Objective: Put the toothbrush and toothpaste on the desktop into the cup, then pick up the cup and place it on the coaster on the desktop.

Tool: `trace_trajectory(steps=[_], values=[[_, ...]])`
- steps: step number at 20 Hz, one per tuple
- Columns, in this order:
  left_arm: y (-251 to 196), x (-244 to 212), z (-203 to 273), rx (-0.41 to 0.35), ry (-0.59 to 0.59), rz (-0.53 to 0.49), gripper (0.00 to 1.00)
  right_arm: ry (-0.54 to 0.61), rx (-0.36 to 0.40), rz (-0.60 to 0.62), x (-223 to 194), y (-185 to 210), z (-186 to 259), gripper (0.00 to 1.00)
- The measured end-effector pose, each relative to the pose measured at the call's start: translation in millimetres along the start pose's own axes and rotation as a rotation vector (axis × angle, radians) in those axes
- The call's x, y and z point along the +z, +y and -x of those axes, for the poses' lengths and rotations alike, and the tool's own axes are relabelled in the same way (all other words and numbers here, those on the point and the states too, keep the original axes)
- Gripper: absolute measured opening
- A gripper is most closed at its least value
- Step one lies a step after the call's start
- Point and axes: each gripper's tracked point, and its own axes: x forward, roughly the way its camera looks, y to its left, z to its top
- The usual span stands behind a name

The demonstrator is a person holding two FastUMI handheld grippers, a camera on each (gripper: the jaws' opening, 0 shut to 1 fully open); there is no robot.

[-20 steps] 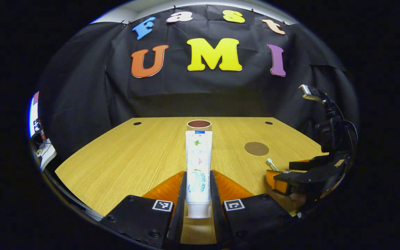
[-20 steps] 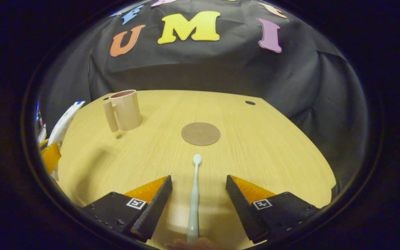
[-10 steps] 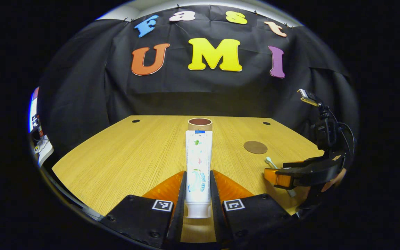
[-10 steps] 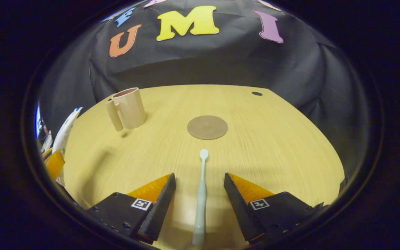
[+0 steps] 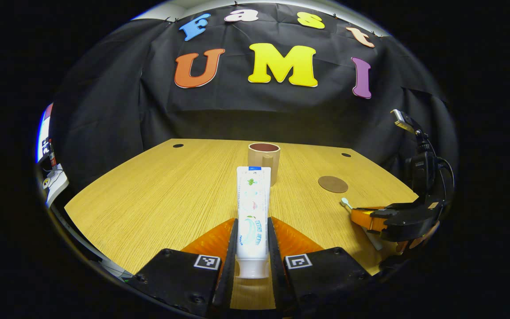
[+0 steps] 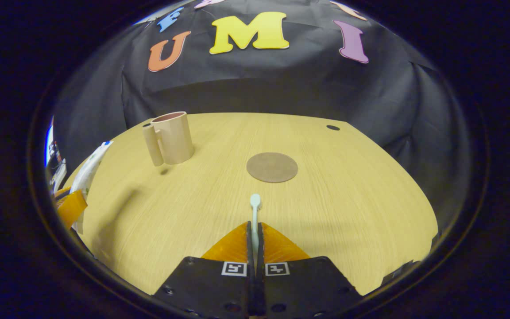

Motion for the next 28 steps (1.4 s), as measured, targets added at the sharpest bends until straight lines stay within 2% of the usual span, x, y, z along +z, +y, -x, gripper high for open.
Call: trace_trajectory(steps=[6,12,17,18,19,20,23,28], values=[[3,9,1,0.016,-0.011,-0.01,0.39,-0.217,0.029,-0.011,46,2,48,0.0],[-2,36,6,0.004,-0.089,0.017,0.39,-0.41,0.1,-0.062,80,6,111,0.0],[-18,66,0,-0.018,-0.16,0.0,0.39,-0.459,0.106,-0.049,85,0,127,0.0],[-22,73,-3,-0.029,-0.172,-0.003,0.35,-0.462,0.108,-0.053,86,-2,128,0.0],[-24,84,-8,-0.037,-0.194,-0.008,0.39,-0.461,0.111,-0.054,84,-3,128,0.0],[-25,96,-14,-0.034,-0.221,-0.016,0.39,-0.46,0.107,-0.058,83,-6,128,0.0],[-20,131,-36,-0.014,-0.272,-0.024,0.39,-0.456,0.106,-0.076,81,-15,125,0.0],[-19,182,-94,-0.029,-0.318,-0.02,0.39,-0.454,0.103,-0.094,77,-26,124,0.0]])
